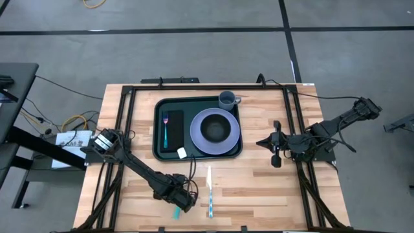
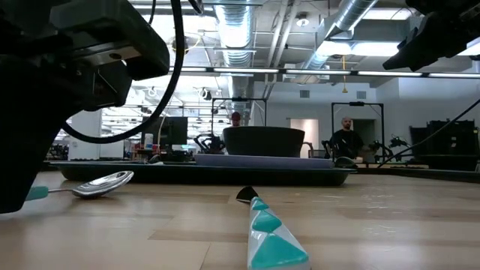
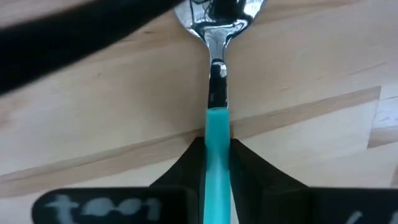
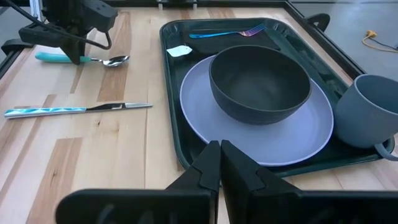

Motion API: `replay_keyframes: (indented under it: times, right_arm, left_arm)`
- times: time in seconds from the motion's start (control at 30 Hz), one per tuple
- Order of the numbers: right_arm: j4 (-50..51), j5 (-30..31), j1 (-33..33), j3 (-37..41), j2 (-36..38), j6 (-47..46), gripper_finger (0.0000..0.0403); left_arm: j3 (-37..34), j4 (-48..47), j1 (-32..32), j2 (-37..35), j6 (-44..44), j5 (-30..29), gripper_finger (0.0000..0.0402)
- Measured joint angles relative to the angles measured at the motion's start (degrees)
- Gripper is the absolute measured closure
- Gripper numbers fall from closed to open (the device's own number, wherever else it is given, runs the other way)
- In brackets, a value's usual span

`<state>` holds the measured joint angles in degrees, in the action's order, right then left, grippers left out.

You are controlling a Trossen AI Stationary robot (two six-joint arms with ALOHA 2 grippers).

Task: Set up tray
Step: Put the light blue spoon on top of the black napkin to the right of the blue fork on the black serving tray

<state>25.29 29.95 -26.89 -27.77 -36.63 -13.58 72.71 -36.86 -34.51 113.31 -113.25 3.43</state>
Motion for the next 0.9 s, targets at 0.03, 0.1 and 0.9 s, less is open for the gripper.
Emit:
replay_keyframes:
  times: [0.03, 0.1, 0.9]
  right_arm:
    - [0.0, 0.0, 0.0, 0.0, 0.0, 0.0, 0.0398]
    - [0.0, 0.0, 0.0, 0.0, 0.0, 0.0, 0.0398]
    - [0.2, 0.1, 0.0, 0.0, -0.1, 0.0, 0.0398]
  left_arm:
    - [0.0, 0.0, -0.1, -0.6, -0.5, -0.8, 0.0372]
    - [-0.4, -0.8, -0.8, -2.3, -3.3, -5.2, 0.0372]
    - [-24.0, -12.3, 24.8, -47.3, 13.6, -26.0, 0.0372]
